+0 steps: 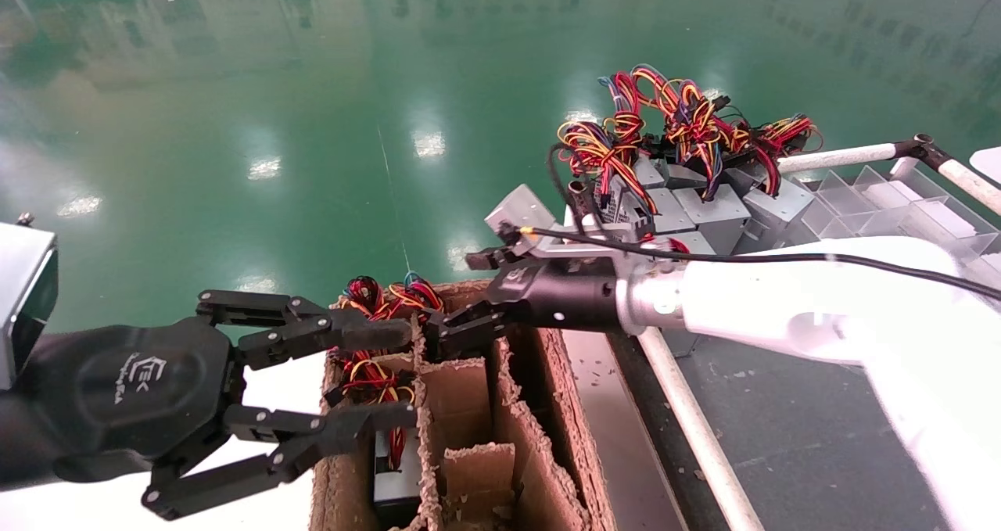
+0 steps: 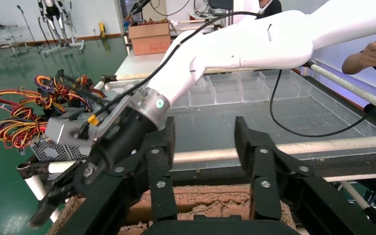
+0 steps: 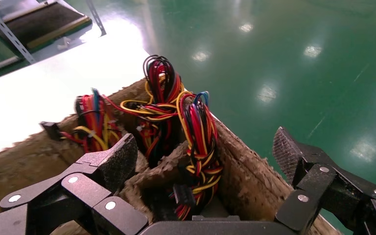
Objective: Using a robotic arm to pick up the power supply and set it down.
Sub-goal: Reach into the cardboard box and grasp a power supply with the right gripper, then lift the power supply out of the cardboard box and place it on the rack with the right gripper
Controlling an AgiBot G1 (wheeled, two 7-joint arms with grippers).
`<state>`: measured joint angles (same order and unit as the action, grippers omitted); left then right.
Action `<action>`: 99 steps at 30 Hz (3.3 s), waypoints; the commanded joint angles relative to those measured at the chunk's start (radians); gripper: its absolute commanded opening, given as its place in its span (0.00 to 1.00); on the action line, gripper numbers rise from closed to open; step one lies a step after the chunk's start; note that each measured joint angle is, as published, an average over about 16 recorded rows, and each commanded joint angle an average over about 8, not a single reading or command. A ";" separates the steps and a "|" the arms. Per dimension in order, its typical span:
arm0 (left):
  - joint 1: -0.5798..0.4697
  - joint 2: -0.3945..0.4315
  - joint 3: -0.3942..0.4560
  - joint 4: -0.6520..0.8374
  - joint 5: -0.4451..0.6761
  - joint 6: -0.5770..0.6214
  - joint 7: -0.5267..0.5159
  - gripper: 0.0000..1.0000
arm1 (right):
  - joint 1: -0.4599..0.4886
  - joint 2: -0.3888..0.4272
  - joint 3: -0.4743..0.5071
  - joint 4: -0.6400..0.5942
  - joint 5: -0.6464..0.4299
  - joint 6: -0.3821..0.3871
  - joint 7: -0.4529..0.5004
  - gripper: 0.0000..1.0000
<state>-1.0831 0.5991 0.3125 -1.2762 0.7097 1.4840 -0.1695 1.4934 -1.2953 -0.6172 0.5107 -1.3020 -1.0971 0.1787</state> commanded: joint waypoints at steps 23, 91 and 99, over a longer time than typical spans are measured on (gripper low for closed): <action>0.000 0.000 0.001 0.000 -0.001 0.000 0.000 1.00 | 0.016 -0.069 -0.072 -0.168 0.131 0.055 -0.205 0.00; -0.001 -0.001 0.003 0.000 -0.002 -0.001 0.002 1.00 | 0.112 0.048 -0.182 -0.367 0.663 -0.267 -0.216 0.00; -0.001 -0.001 0.004 0.000 -0.002 -0.001 0.002 1.00 | 0.186 0.121 -0.159 -0.398 0.697 -0.372 -0.156 0.00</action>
<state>-1.0839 0.5977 0.3161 -1.2761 0.7072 1.4825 -0.1677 1.6802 -1.1723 -0.7770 0.1161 -0.6063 -1.4672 0.0182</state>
